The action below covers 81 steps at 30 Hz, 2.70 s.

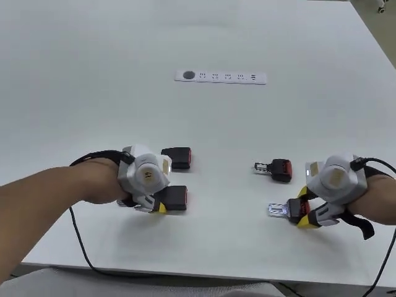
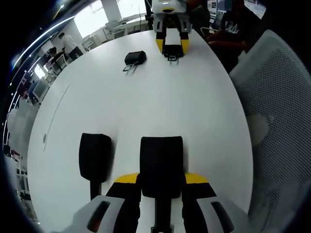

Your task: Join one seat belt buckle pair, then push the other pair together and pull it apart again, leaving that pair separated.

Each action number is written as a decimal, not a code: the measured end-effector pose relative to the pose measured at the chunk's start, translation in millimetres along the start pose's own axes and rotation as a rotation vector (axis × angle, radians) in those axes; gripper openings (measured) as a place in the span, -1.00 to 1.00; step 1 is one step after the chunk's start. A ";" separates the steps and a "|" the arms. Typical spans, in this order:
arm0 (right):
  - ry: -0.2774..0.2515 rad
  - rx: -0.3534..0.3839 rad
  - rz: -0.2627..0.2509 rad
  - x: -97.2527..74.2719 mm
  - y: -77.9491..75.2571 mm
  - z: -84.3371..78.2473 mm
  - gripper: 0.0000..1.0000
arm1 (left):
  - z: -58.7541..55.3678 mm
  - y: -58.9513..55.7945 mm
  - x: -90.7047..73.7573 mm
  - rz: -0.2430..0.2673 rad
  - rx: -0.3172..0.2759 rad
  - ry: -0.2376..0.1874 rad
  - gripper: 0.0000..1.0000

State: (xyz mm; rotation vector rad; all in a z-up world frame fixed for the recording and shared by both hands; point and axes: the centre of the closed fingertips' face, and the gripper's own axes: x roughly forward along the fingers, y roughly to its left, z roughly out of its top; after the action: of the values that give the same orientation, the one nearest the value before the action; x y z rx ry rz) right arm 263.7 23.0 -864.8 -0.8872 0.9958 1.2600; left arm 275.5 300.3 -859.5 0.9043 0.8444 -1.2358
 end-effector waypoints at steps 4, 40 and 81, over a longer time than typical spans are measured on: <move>-0.024 -0.001 -0.001 -0.5 0.2 0.8 -0.28 | -0.4 0.4 -0.1 0.000 -0.015 -0.009 -0.34; -0.226 0.007 -0.064 29.3 3.9 92.3 -0.28 | -0.3 1.0 0.3 -0.012 -0.038 -0.026 -0.34; -0.263 -0.046 -0.051 59.1 4.8 177.7 -0.28 | 1.6 0.1 1.9 -0.040 0.003 0.020 -0.35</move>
State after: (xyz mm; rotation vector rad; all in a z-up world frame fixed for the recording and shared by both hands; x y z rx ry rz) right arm 279.7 209.6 -861.2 -0.7543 0.7335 1.3218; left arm 276.0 298.2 -860.6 0.9072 0.8805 -1.2652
